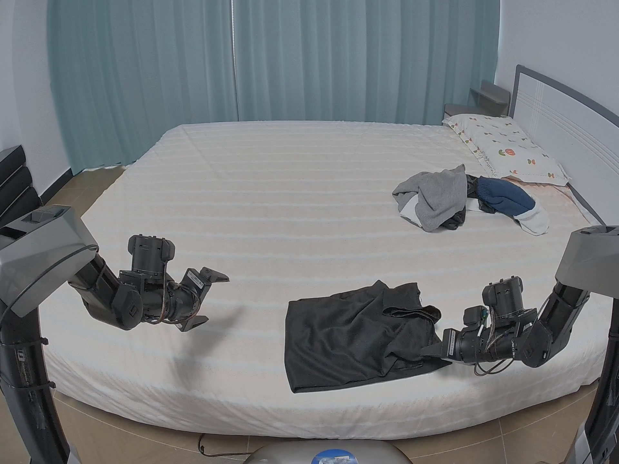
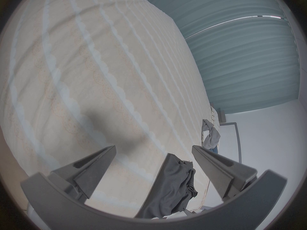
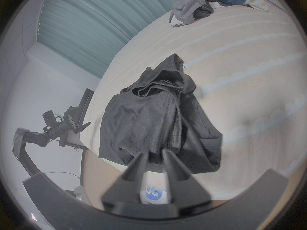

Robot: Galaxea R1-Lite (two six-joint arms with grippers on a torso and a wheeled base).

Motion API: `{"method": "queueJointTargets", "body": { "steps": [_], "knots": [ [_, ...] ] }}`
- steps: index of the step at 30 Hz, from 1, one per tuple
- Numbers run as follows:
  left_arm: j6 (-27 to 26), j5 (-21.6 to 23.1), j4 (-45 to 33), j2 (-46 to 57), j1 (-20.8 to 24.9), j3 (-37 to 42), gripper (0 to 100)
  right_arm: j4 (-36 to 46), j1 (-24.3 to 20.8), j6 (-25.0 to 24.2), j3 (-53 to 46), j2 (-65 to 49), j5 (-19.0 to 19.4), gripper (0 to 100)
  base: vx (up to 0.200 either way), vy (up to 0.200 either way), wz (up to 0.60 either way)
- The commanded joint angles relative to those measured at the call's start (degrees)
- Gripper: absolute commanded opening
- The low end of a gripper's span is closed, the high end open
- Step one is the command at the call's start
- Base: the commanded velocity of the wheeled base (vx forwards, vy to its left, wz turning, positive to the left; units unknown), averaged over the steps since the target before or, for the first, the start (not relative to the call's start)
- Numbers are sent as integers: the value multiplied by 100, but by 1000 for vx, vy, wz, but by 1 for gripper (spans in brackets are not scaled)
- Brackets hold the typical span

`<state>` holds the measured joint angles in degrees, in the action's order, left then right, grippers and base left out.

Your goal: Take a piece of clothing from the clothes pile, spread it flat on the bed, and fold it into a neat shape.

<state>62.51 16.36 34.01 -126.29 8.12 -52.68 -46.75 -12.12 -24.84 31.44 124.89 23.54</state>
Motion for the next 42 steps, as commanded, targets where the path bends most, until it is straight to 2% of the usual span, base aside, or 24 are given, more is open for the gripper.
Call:
{"method": "queueJointTargets", "body": {
  "steps": [1, 6, 14, 19, 20, 26, 30, 34, 35, 37, 38, 42],
  "knots": [
    [6, 8, 0, -9, -3, -6, 100, 52, 254, 322, -156, -9, -7, 0, 0, 0, 0],
    [6, 8, 0, -9, -3, -6, 100, 78, 377, 472, -173, -62, -16, 0, 0, 0, 0],
    [6, 8, 0, -9, -3, -15, 100, 527, 658, 1113, -147, -141, -7, 0, 0, 0, 0],
    [6, -10, 0, -18, -3, -23, 100, 483, 640, 1122, -85, -18, -16, 0, 0, 0, 0],
    [6, -10, 0, -18, -3, -23, 100, 483, 640, 1131, -94, 0, -25, 100, 0, 0, 0],
    [15, -19, 0, -18, -21, -32, 100, 474, 649, 1122, -85, -158, -60, 100, 0, 0, 0],
    [50, -36, 53, -18, -56, -50, 100, 474, 623, 946, -15, -475, 1, 100, 0, 0, 0],
    [15, -36, 44, -36, -47, -41, 100, 351, 113, 6, 257, -642, -16, 100, 150, 0, 0],
    [6, -28, 44, -27, -38, -15, 100, 263, -28, -407, 354, -650, -25, 100, 200, 0, 0],
    [6, -28, 44, -27, -38, -15, 100, 184, -115, -653, 416, -633, -25, 100, 200, 0, 0],
    [6, -28, 53, -27, -38, -15, 100, 26, -291, -1066, 547, -571, -34, 100, 200, 0, 0],
    [-2, -28, 53, -27, -30, -6, 100, -133, -476, -1629, 864, -343, -34, 100, 100, 0, 0]
  ]
}}
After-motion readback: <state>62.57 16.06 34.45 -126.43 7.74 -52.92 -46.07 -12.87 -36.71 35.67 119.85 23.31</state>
